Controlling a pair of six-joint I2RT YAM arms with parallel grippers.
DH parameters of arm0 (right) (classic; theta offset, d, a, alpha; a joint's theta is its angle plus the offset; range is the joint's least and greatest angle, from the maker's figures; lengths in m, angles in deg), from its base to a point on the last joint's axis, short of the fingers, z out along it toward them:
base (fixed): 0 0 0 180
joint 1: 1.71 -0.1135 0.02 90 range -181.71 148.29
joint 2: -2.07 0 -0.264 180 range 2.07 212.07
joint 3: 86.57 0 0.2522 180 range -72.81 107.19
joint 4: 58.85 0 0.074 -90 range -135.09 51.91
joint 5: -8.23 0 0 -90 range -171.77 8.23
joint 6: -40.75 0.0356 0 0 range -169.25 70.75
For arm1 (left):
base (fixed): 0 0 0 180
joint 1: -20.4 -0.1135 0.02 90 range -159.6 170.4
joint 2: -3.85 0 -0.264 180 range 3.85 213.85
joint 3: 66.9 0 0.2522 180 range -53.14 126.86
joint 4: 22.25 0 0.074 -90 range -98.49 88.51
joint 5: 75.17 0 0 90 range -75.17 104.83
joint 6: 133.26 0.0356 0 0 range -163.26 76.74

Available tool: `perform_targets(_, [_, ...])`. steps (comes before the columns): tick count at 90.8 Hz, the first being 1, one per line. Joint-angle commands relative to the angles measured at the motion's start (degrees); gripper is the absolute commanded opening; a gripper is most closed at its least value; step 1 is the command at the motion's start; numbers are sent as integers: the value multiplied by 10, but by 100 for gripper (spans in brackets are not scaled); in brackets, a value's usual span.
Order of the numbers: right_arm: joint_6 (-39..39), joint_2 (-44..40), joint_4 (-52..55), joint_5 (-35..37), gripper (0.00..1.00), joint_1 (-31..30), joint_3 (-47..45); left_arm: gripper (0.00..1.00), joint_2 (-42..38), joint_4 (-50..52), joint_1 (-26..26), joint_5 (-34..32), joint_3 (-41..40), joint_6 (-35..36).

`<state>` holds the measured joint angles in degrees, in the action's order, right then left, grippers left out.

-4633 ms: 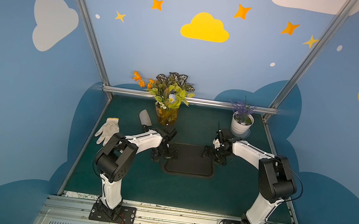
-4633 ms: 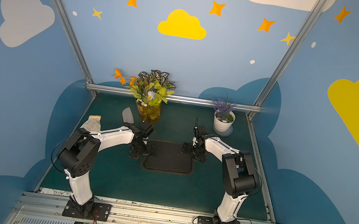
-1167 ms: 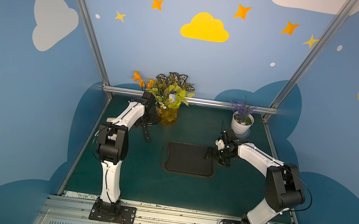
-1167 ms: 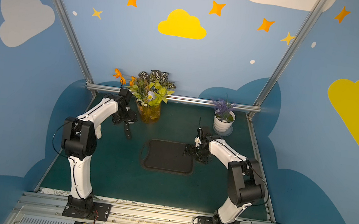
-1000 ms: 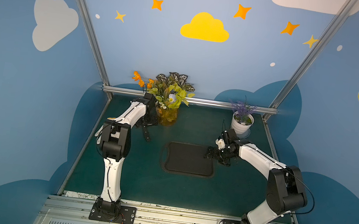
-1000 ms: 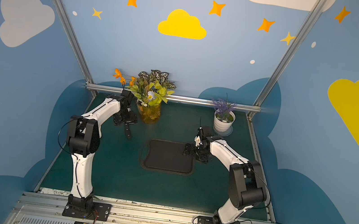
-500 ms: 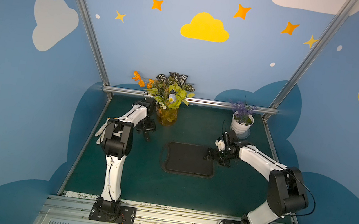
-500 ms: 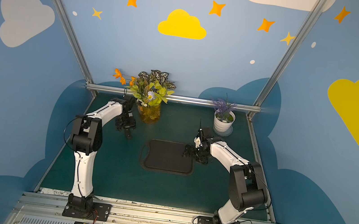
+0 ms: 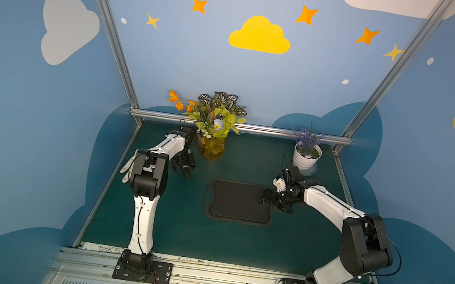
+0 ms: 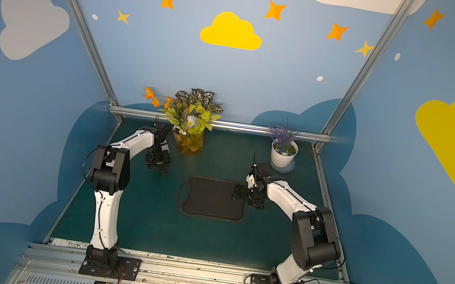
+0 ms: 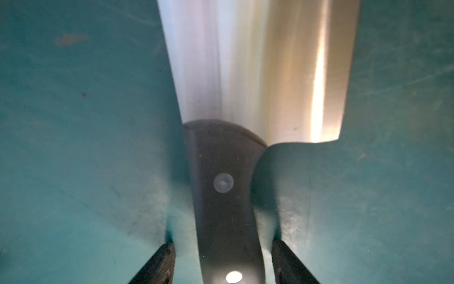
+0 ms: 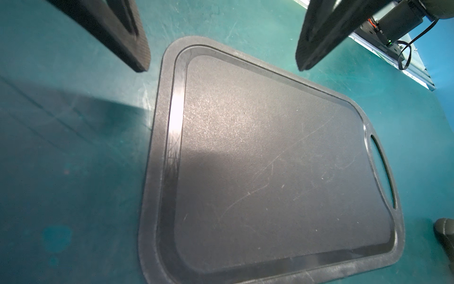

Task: Align the knife with the edge of the cutting board
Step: Pick up the knife at the center of the board.

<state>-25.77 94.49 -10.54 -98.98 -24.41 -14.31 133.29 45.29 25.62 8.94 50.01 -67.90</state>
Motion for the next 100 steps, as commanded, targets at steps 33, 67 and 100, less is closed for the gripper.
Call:
perform_targets(33, [-1,-22,-11,0,98,2,-23,36,9,-56,-9,35,-49,-1])
perform_targets(67, [3,-61,-8,4,98,1,-50,2,-103,-112,-7,33,-180,0])
perform_targets(100, [5,-104,-5,5,98,4,-73,2,-278,-134,28,21,-326,-32])
